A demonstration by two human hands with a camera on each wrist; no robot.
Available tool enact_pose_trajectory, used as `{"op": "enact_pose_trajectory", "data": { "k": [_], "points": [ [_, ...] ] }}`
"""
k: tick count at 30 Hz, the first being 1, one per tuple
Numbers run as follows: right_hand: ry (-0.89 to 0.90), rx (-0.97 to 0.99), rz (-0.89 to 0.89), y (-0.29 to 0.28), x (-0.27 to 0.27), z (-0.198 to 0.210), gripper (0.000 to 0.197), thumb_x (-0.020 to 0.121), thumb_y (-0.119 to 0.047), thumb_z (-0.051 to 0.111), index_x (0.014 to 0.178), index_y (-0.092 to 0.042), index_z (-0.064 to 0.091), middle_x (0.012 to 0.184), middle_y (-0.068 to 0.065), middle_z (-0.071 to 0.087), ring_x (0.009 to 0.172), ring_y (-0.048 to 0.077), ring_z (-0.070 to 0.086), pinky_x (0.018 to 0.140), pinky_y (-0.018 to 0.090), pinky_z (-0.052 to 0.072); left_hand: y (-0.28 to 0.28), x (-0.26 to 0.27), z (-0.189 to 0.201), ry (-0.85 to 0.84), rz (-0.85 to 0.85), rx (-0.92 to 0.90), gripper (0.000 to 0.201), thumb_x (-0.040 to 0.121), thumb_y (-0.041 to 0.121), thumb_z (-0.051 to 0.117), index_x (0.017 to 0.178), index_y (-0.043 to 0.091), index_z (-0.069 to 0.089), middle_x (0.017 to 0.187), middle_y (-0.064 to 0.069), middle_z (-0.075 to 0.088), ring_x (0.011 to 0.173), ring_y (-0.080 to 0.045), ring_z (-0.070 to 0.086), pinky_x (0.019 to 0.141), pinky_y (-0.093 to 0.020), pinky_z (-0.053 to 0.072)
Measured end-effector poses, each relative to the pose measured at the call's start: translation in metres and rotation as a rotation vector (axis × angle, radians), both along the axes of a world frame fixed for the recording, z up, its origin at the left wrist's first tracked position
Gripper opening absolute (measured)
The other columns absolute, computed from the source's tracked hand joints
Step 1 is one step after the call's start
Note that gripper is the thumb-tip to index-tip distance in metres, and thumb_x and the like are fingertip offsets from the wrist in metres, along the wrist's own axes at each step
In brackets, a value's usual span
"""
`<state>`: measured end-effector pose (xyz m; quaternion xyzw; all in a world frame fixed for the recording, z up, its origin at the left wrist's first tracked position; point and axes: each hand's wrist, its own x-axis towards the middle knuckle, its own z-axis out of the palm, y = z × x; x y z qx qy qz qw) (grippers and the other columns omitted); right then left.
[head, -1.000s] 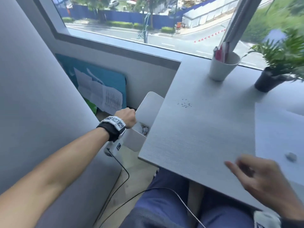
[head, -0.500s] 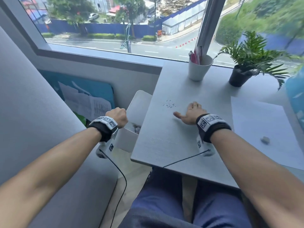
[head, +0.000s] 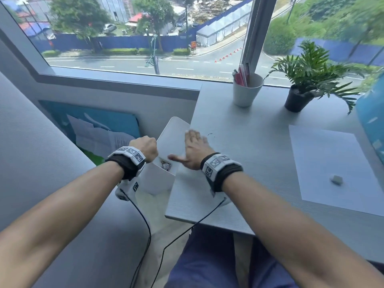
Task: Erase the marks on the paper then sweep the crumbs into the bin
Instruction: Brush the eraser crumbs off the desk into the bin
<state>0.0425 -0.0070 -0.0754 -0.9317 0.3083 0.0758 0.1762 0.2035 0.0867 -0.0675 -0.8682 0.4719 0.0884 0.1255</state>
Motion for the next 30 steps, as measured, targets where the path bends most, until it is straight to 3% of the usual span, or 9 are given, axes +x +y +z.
{"op": "enact_pose_trajectory", "data": {
  "k": [6, 10, 13, 15, 18, 21, 24, 26, 30],
  "points": [
    [0.251, 0.008, -0.355, -0.075, -0.046, -0.003, 0.120, 0.077, -0.088, 0.021, 0.151, 0.001, -0.013, 0.160, 0.019, -0.017, 0.149, 0.033, -0.011, 0.122, 0.047, -0.001, 0.004, 0.001, 0.002, 0.009, -0.012, 0.004, 0.011, 0.091, 0.012, 0.045, 0.081, 0.011, 0.051, 0.111, -0.016, 0.067, 0.097, -0.036, 0.063, 0.073, -0.033, 0.040],
    [0.191, 0.053, -0.086, -0.028, -0.012, -0.008, 0.127, 0.071, -0.092, 0.028, 0.152, -0.003, -0.011, 0.160, 0.016, -0.018, 0.149, 0.031, -0.014, 0.122, 0.046, -0.004, 0.004, -0.001, 0.000, 0.007, -0.018, 0.020, 0.010, 0.091, 0.013, 0.046, 0.084, 0.013, 0.052, 0.112, -0.016, 0.067, 0.098, -0.036, 0.064, 0.074, -0.033, 0.042],
    [0.081, 0.074, 0.194, 0.011, 0.010, -0.001, 0.111, 0.080, -0.083, 0.030, 0.154, -0.007, 0.000, 0.163, 0.010, -0.007, 0.151, 0.022, -0.007, 0.122, 0.045, -0.002, -0.001, -0.006, -0.002, 0.001, -0.023, 0.035, 0.012, 0.091, 0.015, 0.047, 0.090, 0.011, 0.059, 0.114, -0.016, 0.067, 0.101, -0.036, 0.064, 0.077, -0.034, 0.044],
    [0.011, 0.060, 0.213, 0.009, 0.009, 0.005, 0.105, 0.085, -0.079, 0.029, 0.155, -0.007, 0.001, 0.163, 0.009, -0.005, 0.151, 0.021, -0.006, 0.122, 0.045, -0.001, -0.004, -0.008, -0.005, -0.002, -0.038, 0.043, 0.014, 0.092, 0.018, 0.049, 0.093, 0.010, 0.061, 0.114, -0.015, 0.067, 0.102, -0.036, 0.064, 0.079, -0.035, 0.047],
    [-0.006, -0.013, 0.042, -0.034, -0.018, 0.006, 0.104, 0.086, -0.078, 0.028, 0.154, -0.003, 0.003, 0.163, 0.012, -0.001, 0.151, 0.024, -0.002, 0.122, 0.045, 0.001, -0.008, -0.006, -0.012, 0.001, -0.047, 0.031, 0.015, 0.091, 0.016, 0.047, 0.091, 0.009, 0.060, 0.114, -0.016, 0.066, 0.101, -0.037, 0.064, 0.078, -0.035, 0.046],
    [0.121, -0.098, -0.230, -0.102, -0.064, 0.001, 0.108, 0.084, -0.080, 0.024, 0.153, 0.001, 0.004, 0.162, 0.017, 0.002, 0.150, 0.029, 0.003, 0.121, 0.044, 0.007, -0.010, -0.001, -0.018, 0.024, -0.049, 0.019, 0.012, 0.089, 0.015, 0.045, 0.083, 0.012, 0.055, 0.113, -0.017, 0.067, 0.099, -0.037, 0.064, 0.075, -0.034, 0.044],
    [0.276, -0.028, -0.428, -0.132, -0.087, -0.004, 0.124, 0.074, -0.090, 0.026, 0.152, 0.000, -0.008, 0.161, 0.018, -0.011, 0.150, 0.032, -0.006, 0.122, 0.046, 0.003, -0.011, 0.006, -0.022, 0.043, -0.040, 0.026, 0.014, 0.091, 0.017, 0.045, 0.081, 0.011, 0.053, 0.112, -0.017, 0.067, 0.098, -0.037, 0.064, 0.075, -0.034, 0.044],
    [0.286, 0.031, -0.369, -0.113, -0.066, -0.005, 0.132, 0.067, -0.095, 0.028, 0.151, -0.002, -0.014, 0.159, 0.017, -0.020, 0.148, 0.033, -0.014, 0.122, 0.045, -0.002, -0.015, 0.011, -0.023, 0.042, -0.027, 0.035, 0.014, 0.091, 0.016, 0.044, 0.083, 0.011, 0.054, 0.115, -0.016, 0.067, 0.101, -0.036, 0.064, 0.076, -0.035, 0.044],
    [0.145, 0.156, 0.052, -0.039, 0.002, 0.000, 0.125, 0.071, -0.092, 0.028, 0.153, -0.005, -0.011, 0.161, 0.012, -0.017, 0.149, 0.026, -0.014, 0.122, 0.043, -0.005, -0.023, 0.022, -0.022, 0.035, 0.005, 0.055, 0.023, 0.092, 0.020, 0.046, 0.102, 0.007, 0.062, 0.120, -0.016, 0.065, 0.106, -0.036, 0.062, 0.079, -0.035, 0.045]
  ]
}}
